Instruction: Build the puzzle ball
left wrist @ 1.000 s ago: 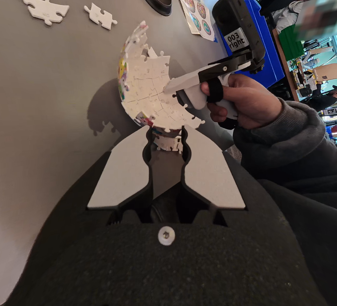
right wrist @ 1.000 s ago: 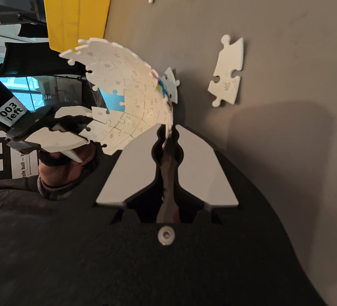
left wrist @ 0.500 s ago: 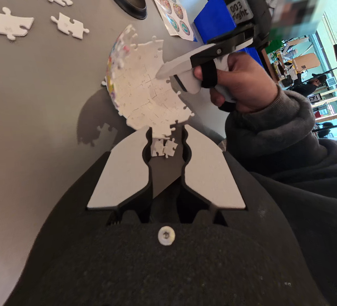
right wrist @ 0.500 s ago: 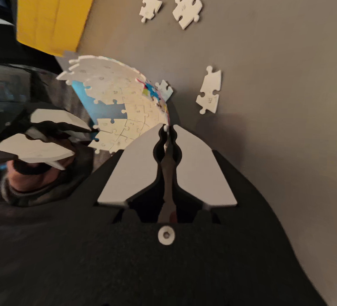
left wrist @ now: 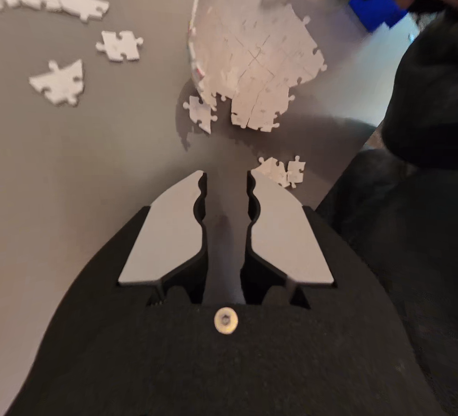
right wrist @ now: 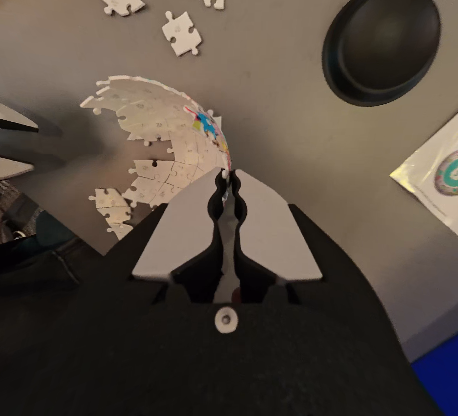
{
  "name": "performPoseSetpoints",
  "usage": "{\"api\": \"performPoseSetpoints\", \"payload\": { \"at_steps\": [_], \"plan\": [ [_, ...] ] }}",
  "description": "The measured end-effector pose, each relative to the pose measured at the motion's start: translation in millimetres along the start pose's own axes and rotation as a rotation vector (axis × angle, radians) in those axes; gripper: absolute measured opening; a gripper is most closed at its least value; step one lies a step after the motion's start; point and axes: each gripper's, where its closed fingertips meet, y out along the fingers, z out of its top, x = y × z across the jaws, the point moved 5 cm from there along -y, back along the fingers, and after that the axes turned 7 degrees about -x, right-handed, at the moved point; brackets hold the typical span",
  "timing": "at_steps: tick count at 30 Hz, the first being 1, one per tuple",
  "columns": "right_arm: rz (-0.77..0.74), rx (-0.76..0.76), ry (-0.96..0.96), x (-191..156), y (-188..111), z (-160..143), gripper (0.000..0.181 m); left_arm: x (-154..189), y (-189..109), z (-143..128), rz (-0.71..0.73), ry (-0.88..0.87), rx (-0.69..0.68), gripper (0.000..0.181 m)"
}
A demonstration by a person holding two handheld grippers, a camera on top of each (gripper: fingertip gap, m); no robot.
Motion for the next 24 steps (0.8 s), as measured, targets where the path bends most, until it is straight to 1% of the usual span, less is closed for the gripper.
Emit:
{"api": "performPoseSetpoints", "payload": {
  "at_steps": [3,6,10,14,19,21,24],
  "plan": [
    [-0.049,-0.014,-0.016,2.4,-2.9,2.4,0.003,-7.3,15.3,12.0,0.065,0.195,-0.04,0.03],
    [-0.077,-0.029,-0.027,1.6,-3.2,4.7,0.003,-13.9,35.7,19.3,0.082,0.299,-0.113,0.03],
    [-0.113,-0.035,-0.04,1.9,-6.1,9.7,0.003,-14.9,53.7,26.9,0.074,0.331,-0.179,0.03],
    [-0.121,-0.069,-0.057,1.6,-2.7,18.7,0.003,-14.6,64.9,30.0,0.118,0.351,-0.228,0.03],
    [-0.167,-0.086,-0.118,-3.8,-3.8,31.9,0.003,-14.8,71.1,31.1,0.169,0.363,-0.242,0.022],
    [-0.182,-0.09,-0.133,-5.1,-4.7,35.2,0.003,-11.7,72.2,29.6,0.165,0.368,-0.25,0.003],
    [-0.186,-0.102,-0.153,-8.4,-4.2,37.9,0.003,-7.5,72.4,26.4,0.189,0.387,-0.243,0.002]
  ]
}}
